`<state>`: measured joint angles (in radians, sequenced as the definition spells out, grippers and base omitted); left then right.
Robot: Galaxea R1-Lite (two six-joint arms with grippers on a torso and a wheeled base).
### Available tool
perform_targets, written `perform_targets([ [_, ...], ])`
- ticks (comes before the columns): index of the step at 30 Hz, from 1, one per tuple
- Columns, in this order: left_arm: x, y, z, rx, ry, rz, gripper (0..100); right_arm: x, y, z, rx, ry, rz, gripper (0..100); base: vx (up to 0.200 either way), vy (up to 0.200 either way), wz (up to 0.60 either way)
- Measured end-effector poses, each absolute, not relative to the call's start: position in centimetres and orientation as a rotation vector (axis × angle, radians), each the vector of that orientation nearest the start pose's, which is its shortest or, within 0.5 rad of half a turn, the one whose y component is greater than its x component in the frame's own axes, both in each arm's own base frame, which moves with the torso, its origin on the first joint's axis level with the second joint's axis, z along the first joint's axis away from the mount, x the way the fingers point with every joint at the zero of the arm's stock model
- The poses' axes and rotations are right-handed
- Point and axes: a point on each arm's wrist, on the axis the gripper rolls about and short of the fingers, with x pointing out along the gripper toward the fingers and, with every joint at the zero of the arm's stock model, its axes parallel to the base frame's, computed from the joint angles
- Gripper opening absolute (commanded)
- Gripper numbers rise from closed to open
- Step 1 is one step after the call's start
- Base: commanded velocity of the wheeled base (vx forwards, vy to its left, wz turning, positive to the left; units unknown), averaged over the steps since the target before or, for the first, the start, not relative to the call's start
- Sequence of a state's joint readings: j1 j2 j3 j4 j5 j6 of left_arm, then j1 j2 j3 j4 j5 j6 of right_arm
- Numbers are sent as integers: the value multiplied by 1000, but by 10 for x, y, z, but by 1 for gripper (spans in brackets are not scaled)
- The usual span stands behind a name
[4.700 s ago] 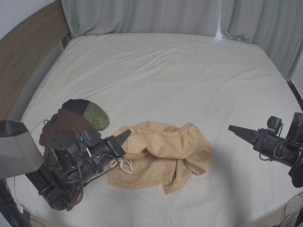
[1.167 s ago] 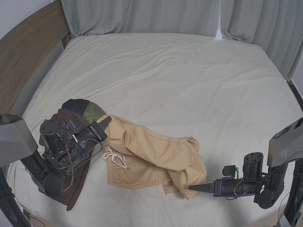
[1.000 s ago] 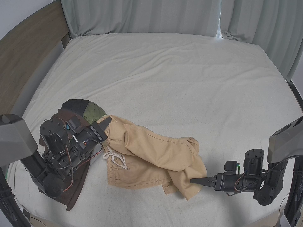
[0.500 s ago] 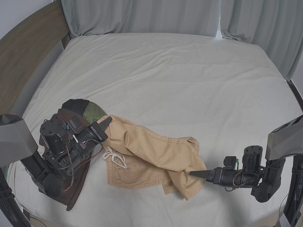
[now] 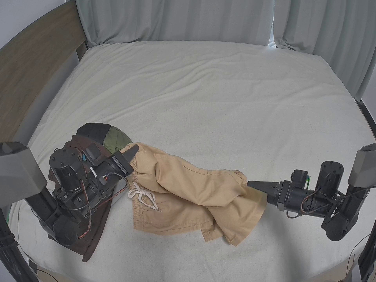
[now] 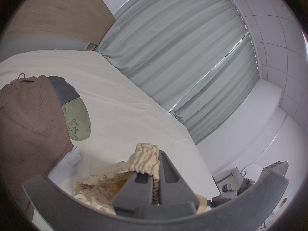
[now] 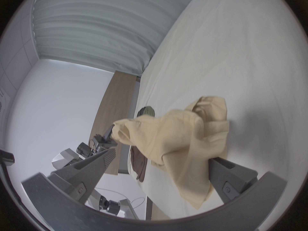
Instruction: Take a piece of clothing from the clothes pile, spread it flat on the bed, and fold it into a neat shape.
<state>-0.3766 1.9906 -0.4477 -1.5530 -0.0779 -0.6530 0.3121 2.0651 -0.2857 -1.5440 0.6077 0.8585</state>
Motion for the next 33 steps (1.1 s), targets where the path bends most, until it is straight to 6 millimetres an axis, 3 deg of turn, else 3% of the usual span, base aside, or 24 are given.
perform_targets([
  [12, 283, -113, 103, -643, 136, -442, 0, 279, 81, 56, 856, 557, 701, 100, 0, 0, 0],
  [24, 282, -114, 104, -643, 136, -445, 0, 297, 86, 40, 888, 582, 686, 100, 0, 0, 0],
  [33, 281, -115, 104, -643, 136, -448, 0, 309, 91, 43, 939, 568, 683, 100, 0, 0, 0],
])
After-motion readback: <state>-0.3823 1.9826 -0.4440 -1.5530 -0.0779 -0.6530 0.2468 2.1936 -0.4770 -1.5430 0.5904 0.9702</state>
